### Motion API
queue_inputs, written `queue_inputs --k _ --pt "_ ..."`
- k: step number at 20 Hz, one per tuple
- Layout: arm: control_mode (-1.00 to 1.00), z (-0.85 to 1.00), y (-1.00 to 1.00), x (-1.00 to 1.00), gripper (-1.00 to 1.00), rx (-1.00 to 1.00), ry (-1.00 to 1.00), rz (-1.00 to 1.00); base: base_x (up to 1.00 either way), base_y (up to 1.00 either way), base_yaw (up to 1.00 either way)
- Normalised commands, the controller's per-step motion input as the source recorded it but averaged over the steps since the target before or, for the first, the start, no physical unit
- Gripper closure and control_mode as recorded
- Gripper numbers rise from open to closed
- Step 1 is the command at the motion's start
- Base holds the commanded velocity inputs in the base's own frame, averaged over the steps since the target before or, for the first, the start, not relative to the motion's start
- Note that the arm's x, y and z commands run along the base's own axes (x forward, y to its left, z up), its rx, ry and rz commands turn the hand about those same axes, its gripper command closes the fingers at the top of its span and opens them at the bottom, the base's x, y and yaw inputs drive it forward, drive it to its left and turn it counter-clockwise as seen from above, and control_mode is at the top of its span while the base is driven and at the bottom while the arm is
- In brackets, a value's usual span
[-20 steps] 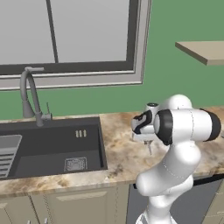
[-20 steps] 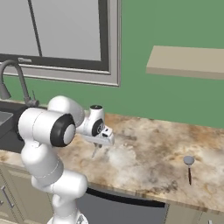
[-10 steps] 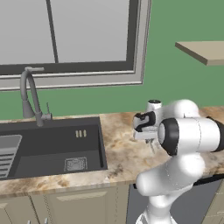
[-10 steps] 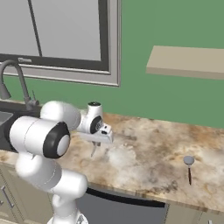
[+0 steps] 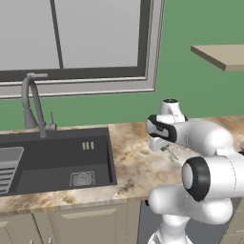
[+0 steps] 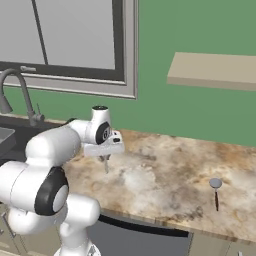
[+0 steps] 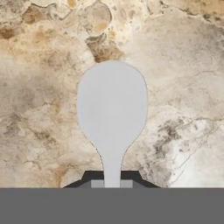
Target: Organize the utensils by type. Pick up the wooden spoons from the counter and place them in the open cabinet. Then pick up the metallic utensils from the counter and place them in the open drawer.
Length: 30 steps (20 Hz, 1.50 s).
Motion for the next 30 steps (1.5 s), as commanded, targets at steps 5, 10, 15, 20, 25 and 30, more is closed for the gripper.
queue_inputs --k 5,10,15,20,25,30 --pt "-1.0 0.41 0.09 -0.32 1.0 -0.14 -0.05 0.52 0.0 0.0 0.0" --pt "-1.0 0.2 0.09 -0.35 1.0 -0.14 -0.1 0.57 0.0 0.0 0.0" --pt "-1.0 0.0 0.02 -0.04 1.0 -0.05 0.0 0.11 0.0 0.0 0.0" --pt "1.0 0.0 0.0 -0.05 1.0 0.0 0.0 0.0 -0.49 0.03 0.18" --pt "1.0 0.0 0.0 0.0 1.0 0.0 0.0 0.0 -0.56 0.25 0.71" --pt "1.0 0.0 0.0 0.0 1.0 0.0 0.0 0.0 -0.37 0.33 0.97"
